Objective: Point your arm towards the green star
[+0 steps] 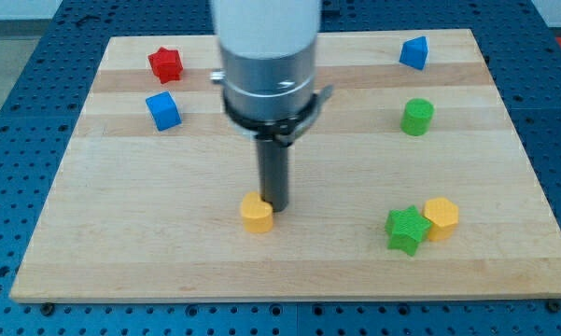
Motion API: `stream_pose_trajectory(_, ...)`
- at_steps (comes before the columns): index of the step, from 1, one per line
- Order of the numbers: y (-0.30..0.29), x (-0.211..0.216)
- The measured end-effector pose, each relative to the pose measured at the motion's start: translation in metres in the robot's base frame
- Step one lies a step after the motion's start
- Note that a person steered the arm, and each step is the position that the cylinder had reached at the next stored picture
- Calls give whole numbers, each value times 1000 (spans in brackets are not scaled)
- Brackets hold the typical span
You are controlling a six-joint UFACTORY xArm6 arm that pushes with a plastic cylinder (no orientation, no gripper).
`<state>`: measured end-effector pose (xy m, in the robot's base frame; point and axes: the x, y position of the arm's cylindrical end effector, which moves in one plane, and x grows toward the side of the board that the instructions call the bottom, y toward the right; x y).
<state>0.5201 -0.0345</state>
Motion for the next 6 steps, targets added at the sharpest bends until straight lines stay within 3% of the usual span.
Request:
stream_pose_trajectory(1,-6,20)
stream_pose_trajectory(3,55,40)
stream_pose_trajectory(5,101,93)
stream_pose_trajectory(6,170,98)
